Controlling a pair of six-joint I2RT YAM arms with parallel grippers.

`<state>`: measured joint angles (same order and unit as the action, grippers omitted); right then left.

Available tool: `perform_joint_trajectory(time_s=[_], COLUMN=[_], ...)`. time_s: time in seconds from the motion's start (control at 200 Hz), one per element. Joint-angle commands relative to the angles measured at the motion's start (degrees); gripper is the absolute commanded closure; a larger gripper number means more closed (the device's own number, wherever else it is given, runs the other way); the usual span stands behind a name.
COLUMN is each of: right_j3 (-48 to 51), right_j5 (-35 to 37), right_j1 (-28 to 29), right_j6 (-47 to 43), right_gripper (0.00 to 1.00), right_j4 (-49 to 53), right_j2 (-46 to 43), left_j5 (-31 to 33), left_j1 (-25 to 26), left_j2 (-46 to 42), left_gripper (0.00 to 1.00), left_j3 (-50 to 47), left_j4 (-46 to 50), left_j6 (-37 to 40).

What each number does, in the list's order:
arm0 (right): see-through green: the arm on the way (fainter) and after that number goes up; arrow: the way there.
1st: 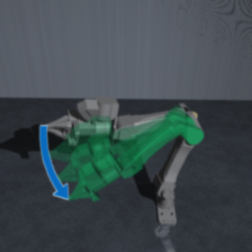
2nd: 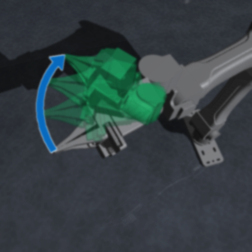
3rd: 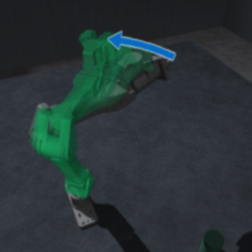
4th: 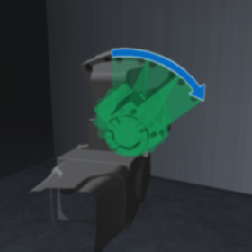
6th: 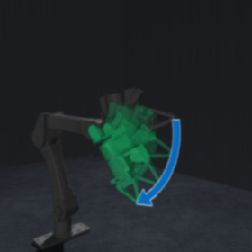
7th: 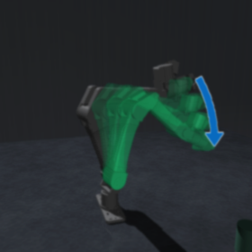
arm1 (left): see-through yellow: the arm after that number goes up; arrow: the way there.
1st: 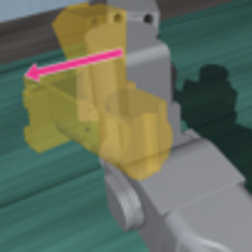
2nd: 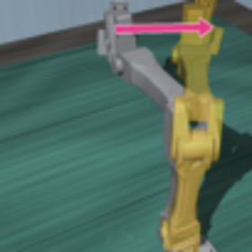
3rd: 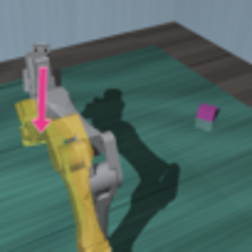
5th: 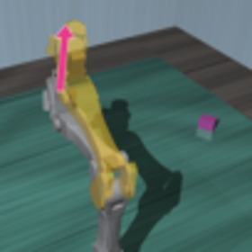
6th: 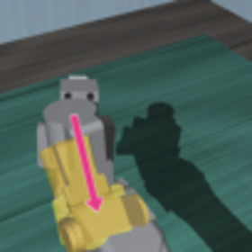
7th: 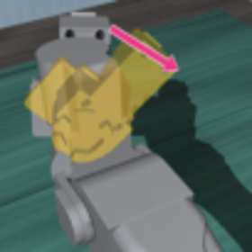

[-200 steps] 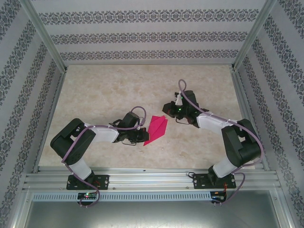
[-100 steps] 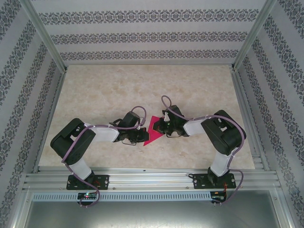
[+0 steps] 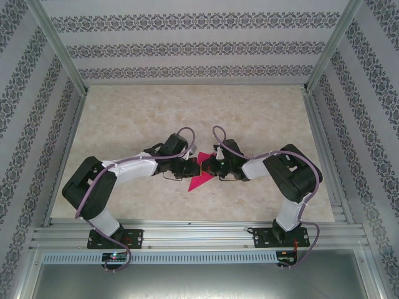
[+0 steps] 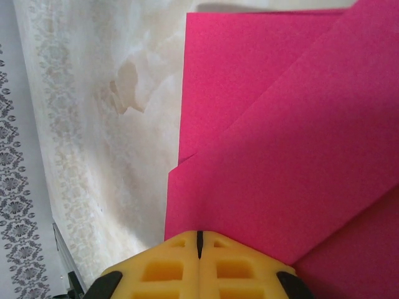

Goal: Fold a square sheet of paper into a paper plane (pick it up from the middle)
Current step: Fourth fold the wing at the center of the table.

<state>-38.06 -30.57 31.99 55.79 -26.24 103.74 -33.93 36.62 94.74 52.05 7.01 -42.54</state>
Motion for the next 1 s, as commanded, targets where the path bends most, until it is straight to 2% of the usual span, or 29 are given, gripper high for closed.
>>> perform_joint_trajectory(time_s=[0.0,0.15,0.265,0.36,0.55,0.994], right_j3=[1.94,1.94,2.11,2.12,2.20,1.86], right_j5=[4.78,4.72,4.72,5.04,5.22,4.91], right_j1=[-0.24,-0.36,-0.52,-0.69,-1.01,-1.05], right_j6=[-0.16,0.12,0.26,0.09,0.00,0.17], right_gripper=[0.99,0.99,0.99,0.99,0.99,0.98], right_j4=[4.21,4.09,4.17,4.78,5.15,5.74], right_j2=[4.10,4.60,4.36,4.02,4.18,4.45], left_j5=[-1.50,-1.37,2.15,-0.08,-0.56,4.01], left_j1=[-0.93,-0.89,-1.02,-0.98,-1.02,-0.94], left_j2=[4.88,8.34,7.23,7.31,2.73,-8.17], left_gripper=[1.00,1.00,1.00,1.00,1.00,1.00], left_j3=[0.87,-1.56,-5.77,-9.02,-18.00,-18.41], left_j4=[0.32,-0.08,2.13,3.06,1.04,14.02], left_j6=[-0.07,0.02,0.85,1.76,-0.34,2.91])
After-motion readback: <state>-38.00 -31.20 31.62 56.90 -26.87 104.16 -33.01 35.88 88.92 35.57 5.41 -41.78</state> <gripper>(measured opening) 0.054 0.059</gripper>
